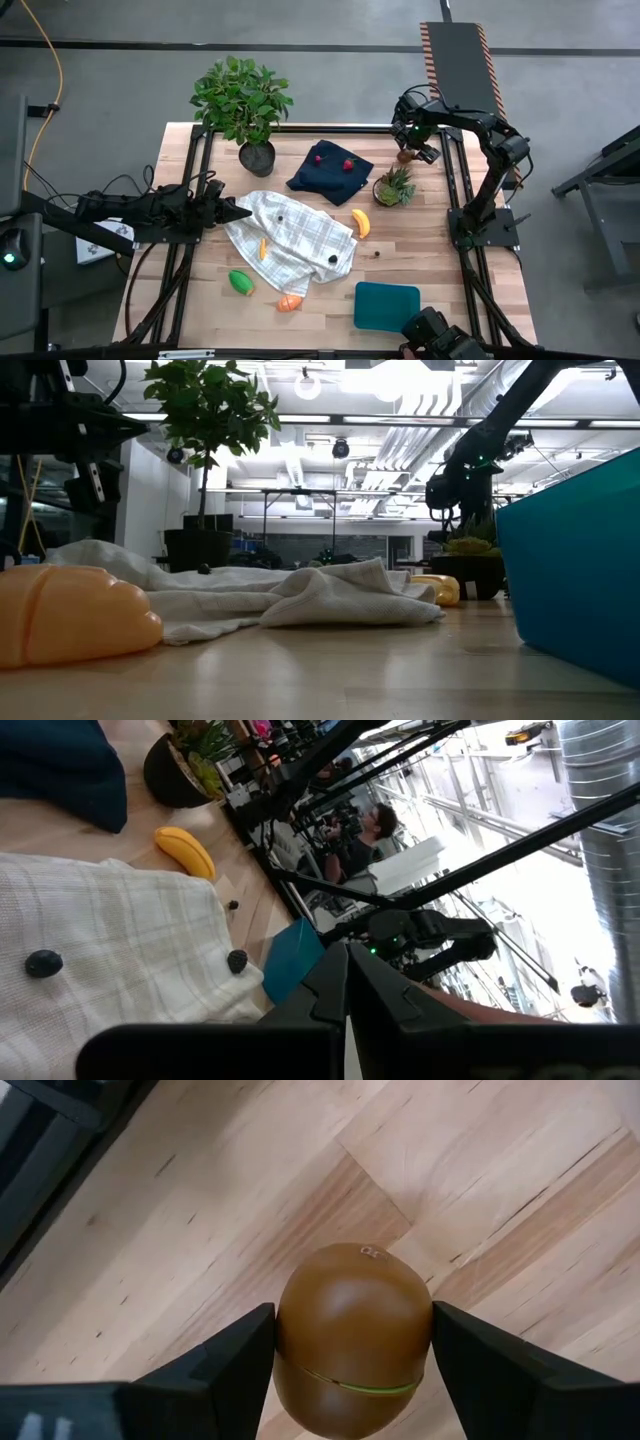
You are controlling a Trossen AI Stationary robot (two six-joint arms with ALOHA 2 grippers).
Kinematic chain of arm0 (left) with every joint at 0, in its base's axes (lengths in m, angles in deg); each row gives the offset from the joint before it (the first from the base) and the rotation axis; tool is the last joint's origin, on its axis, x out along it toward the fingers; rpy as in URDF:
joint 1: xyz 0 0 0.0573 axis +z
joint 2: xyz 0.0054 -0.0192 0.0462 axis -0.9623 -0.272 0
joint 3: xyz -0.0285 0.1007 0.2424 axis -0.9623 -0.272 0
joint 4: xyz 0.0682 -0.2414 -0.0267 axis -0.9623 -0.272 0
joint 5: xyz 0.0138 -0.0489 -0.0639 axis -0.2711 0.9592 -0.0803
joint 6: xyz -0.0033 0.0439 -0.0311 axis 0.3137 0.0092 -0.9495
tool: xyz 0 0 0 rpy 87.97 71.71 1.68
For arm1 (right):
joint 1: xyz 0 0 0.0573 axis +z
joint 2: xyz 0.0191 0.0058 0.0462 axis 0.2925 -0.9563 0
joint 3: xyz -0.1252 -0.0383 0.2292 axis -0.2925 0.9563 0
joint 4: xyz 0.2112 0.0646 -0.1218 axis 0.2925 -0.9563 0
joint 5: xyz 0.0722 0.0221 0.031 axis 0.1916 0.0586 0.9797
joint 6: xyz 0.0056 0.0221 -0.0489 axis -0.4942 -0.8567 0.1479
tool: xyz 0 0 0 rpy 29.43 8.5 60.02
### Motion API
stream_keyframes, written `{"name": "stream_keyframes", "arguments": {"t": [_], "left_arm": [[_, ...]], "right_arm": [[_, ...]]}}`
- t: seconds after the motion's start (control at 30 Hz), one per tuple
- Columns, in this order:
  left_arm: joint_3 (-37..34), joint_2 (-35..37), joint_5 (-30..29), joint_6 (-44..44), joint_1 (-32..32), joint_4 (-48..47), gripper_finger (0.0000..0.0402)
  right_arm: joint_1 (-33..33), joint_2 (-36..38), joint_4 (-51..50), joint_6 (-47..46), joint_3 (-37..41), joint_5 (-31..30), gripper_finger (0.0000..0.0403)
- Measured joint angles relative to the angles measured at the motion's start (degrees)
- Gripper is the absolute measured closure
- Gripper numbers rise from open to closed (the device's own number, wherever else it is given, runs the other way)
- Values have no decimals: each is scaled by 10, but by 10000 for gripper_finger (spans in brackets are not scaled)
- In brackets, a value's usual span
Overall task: Pick and placing Produce into tupperware
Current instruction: Put the kiwi into the bin
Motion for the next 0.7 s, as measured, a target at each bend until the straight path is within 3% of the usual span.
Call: {"name": "stream_keyframes", "arguments": {"t": [0.7], "left_arm": [[0, 0, -2, 4, 0, 0, 401]], "right_arm": [[0, -3, 4, 20, 2, 1, 162]]}}
